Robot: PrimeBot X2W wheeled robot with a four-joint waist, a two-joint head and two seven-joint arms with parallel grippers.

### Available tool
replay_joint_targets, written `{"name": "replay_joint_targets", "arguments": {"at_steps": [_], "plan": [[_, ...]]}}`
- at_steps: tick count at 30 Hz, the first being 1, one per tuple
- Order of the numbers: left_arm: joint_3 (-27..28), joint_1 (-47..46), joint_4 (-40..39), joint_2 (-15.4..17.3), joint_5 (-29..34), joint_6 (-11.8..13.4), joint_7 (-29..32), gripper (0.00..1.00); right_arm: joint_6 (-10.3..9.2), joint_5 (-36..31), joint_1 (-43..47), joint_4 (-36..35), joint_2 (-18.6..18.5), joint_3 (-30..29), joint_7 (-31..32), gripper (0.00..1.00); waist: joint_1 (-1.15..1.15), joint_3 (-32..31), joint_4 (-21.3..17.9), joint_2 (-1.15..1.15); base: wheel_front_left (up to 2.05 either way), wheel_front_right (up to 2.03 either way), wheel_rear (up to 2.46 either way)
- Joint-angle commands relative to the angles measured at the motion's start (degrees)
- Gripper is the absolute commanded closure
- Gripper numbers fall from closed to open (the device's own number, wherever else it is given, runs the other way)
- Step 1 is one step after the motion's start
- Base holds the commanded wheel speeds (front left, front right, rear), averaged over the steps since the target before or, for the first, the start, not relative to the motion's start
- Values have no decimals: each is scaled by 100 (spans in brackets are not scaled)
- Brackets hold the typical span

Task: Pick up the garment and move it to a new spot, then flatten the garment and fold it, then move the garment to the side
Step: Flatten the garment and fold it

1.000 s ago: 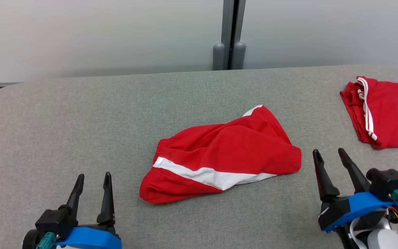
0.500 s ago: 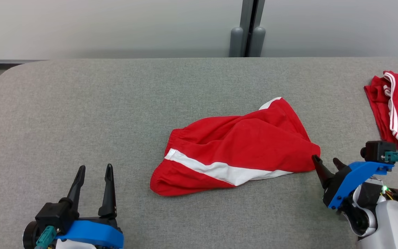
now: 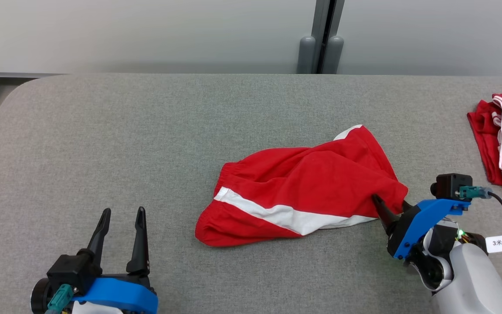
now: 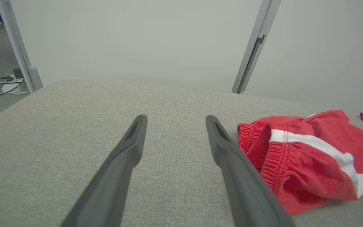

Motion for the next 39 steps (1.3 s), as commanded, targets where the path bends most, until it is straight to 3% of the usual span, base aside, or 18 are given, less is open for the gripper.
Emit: {"name": "replay_joint_targets", "arguments": {"at_steps": [1,2,3,4,12,21,26,31,39], "plan": [[-4,14,-28,22,-10,9,17,0,3,40,-97,29,-11,51,-59,0,0,-11,-9,-1,0,0,0],[-13,19,-38,24,-13,18,29,0,2,78,-113,60,-26,108,-91,41,0,-19,-14,-1,0,0,0],[-20,25,-50,26,-13,26,34,0,2,107,-122,84,-43,163,-132,74,0,-26,-18,-1,0,0,0],[-29,34,-61,29,-15,32,38,0,3,141,-134,74,-65,225,-187,100,0,-34,-23,-1,0,0,0],[-70,107,-135,55,-26,87,75,0,3,192,161,-614,-227,523,-352,100,0,-121,-38,-1,0,0,0],[-13,211,-280,96,-93,180,72,0,3,-8,1211,-3106,-79,334,742,100,0,-149,-203,-1,0,0,0],[-38,152,-333,102,-102,183,72,0,2,136,1967,-3856,-7,-35,1429,100,0,-86,-191,-1,0,0,0],[-48,84,-339,110,-134,196,58,0,3,269,1855,-3349,0,-434,1691,100,0,31,-209,-1,0,0,0],[-166,-153,-283,88,-100,117,46,0,3,110,414,-1170,0,-504,1024,100,0,210,-49,-1,0,0,0]]}}
